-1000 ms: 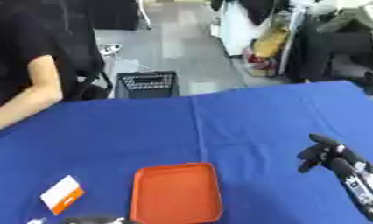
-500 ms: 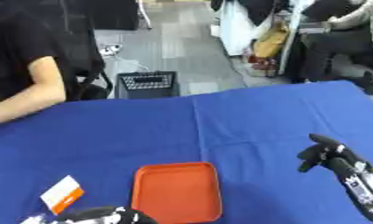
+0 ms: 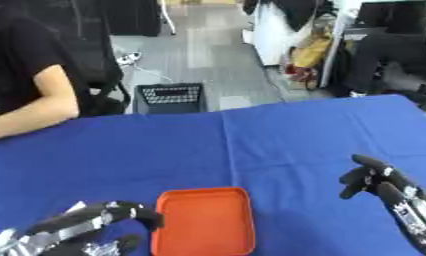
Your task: Pick up objects on the table and place them in the box.
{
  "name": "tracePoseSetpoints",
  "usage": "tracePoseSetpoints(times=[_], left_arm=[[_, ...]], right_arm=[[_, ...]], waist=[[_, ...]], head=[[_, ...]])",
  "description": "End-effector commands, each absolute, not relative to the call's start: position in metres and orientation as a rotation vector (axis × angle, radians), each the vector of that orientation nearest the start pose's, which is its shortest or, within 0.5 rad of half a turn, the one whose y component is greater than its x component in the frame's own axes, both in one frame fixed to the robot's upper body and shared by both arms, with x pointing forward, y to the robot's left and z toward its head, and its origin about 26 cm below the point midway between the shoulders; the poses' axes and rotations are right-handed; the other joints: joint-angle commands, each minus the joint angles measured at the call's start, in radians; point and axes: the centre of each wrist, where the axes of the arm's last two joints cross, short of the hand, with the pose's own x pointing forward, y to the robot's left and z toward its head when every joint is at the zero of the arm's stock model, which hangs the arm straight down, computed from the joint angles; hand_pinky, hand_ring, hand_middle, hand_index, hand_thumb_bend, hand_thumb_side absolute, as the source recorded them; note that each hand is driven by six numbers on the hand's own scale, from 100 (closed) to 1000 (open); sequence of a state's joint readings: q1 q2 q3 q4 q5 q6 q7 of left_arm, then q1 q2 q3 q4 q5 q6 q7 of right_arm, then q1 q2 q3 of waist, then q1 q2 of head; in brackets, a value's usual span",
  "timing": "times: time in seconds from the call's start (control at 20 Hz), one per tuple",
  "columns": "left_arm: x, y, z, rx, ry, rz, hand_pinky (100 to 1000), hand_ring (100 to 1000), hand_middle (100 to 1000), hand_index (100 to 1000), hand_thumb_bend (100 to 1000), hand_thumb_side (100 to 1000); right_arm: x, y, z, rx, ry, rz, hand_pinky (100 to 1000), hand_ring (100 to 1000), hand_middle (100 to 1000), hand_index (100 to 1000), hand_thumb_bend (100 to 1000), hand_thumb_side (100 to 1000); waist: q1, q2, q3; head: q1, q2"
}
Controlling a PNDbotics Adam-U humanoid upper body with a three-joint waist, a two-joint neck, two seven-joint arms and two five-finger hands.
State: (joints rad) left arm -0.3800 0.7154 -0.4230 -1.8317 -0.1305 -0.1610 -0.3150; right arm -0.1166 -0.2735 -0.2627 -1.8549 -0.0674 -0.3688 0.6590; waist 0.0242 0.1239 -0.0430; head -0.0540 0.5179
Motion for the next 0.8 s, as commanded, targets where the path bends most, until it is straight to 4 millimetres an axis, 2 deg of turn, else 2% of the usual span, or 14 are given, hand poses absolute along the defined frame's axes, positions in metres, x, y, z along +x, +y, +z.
tracePoseSetpoints(times=[0.05,0.2,0.35,0.5,0.8], left_arm=[[0.308,0.273,0.193,0.339,-1.927,-1.431,935,802,793,922,319,891],[0.303,0.293,0.203,0.513,-1.968,-1.31,928,801,791,919,347,825],[0.299,0.304,0.204,0.616,-1.996,-1.188,927,796,789,919,374,791],[0.301,0.318,0.195,0.737,-1.962,-1.033,915,787,775,910,408,748],[0.308,0.337,0.161,0.899,-1.795,-0.961,904,785,772,907,444,773]], right_arm=[[0.285,-0.351,0.138,-0.062,-2.187,0.872,582,568,656,935,100,935],[0.284,-0.352,0.138,-0.072,-2.185,0.868,582,568,656,935,100,935],[0.283,-0.353,0.138,-0.077,-2.184,0.867,582,568,656,935,100,935],[0.283,-0.354,0.137,-0.082,-2.183,0.865,582,569,656,935,100,935],[0.283,-0.354,0.137,-0.084,-2.183,0.865,581,568,656,935,100,935]], waist=[[-0.002,-0.012,0.005],[-0.003,-0.011,0.014],[-0.004,-0.01,0.019],[-0.005,-0.01,0.023],[-0.006,-0.01,0.022]], head=[[-0.014,-0.013],[-0.021,-0.013],[-0.025,-0.013],[-0.03,-0.013],[-0.034,-0.015]])
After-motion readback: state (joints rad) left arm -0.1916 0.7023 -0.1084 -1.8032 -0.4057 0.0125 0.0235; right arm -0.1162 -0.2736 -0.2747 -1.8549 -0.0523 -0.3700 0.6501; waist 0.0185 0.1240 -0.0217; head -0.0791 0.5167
